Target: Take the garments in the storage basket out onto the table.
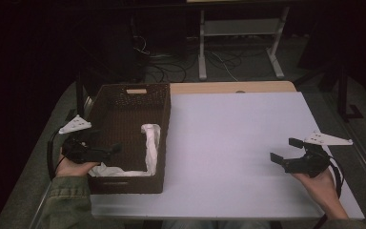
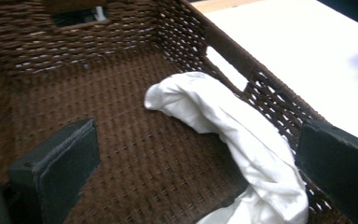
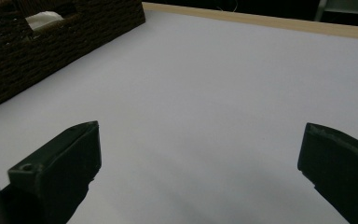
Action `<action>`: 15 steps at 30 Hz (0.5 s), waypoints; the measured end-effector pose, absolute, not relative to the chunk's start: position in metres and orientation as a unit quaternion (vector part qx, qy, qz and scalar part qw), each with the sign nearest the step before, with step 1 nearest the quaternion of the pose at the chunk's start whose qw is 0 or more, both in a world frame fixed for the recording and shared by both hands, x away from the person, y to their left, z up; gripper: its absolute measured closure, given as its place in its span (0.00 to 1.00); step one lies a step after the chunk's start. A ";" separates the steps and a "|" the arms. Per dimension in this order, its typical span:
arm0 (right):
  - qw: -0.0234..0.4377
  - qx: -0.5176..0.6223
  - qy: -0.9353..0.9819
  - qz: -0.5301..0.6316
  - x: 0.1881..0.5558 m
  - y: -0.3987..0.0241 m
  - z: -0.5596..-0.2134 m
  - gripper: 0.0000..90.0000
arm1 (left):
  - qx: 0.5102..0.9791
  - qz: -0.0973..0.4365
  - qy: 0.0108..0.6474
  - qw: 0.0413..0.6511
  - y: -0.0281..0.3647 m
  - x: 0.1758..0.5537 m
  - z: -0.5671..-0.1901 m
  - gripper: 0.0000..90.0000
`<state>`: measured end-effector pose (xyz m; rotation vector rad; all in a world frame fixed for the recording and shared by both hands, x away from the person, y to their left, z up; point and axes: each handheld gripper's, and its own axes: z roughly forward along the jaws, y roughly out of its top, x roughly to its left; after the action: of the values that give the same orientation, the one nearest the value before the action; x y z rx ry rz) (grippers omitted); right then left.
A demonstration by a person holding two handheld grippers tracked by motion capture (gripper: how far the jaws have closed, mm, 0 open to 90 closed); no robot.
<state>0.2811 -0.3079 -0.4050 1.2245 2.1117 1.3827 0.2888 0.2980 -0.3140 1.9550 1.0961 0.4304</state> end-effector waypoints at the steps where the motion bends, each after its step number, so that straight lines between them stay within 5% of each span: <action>1: 0.168 0.430 0.742 0.486 0.281 -0.308 -0.405 0.00 | 0.781 0.166 0.436 0.415 0.294 0.291 -0.316 0.00; 15: 0.168 0.427 0.748 0.480 0.281 -0.305 -0.406 0.00 | 0.810 0.132 0.427 0.380 0.272 0.315 -0.322 0.00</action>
<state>0.2813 -0.3054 -0.4062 1.2146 2.1278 1.3649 0.3145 0.2718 -0.3224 2.0676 1.0889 0.3368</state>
